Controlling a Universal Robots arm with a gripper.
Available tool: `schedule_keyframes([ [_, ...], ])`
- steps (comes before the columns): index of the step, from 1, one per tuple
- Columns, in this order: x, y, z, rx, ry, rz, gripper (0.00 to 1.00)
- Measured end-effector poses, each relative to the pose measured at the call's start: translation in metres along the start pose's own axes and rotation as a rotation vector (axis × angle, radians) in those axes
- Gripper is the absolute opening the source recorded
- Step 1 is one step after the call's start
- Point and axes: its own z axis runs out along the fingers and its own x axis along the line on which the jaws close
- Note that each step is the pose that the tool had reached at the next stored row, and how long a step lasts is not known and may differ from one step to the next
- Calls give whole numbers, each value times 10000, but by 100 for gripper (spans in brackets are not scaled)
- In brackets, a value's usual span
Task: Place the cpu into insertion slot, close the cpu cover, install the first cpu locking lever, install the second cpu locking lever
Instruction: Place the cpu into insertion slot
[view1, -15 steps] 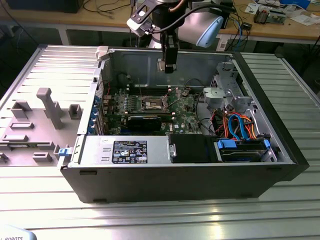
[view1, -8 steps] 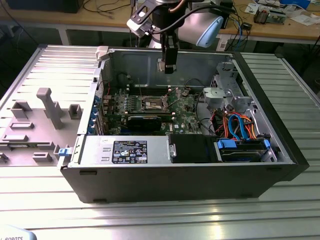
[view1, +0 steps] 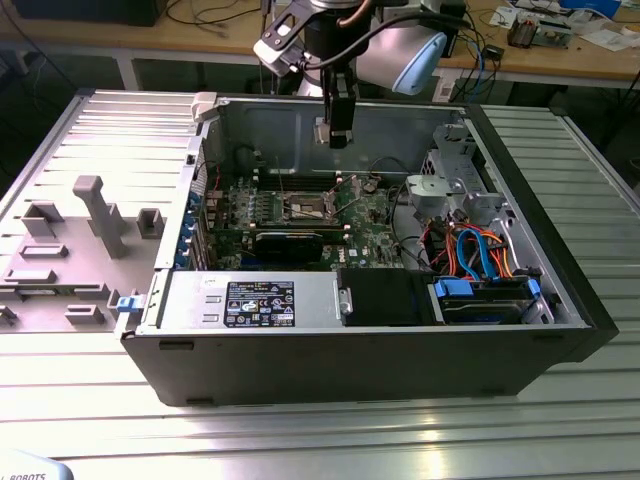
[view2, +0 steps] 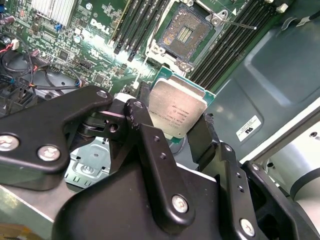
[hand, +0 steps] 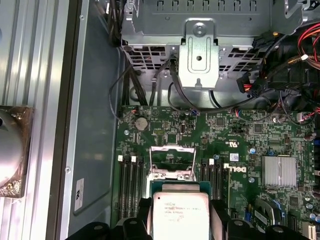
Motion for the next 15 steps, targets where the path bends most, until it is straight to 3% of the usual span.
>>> schedule_keyframes([
  [15, -1, -4, 41, 0, 0, 0, 55],
])
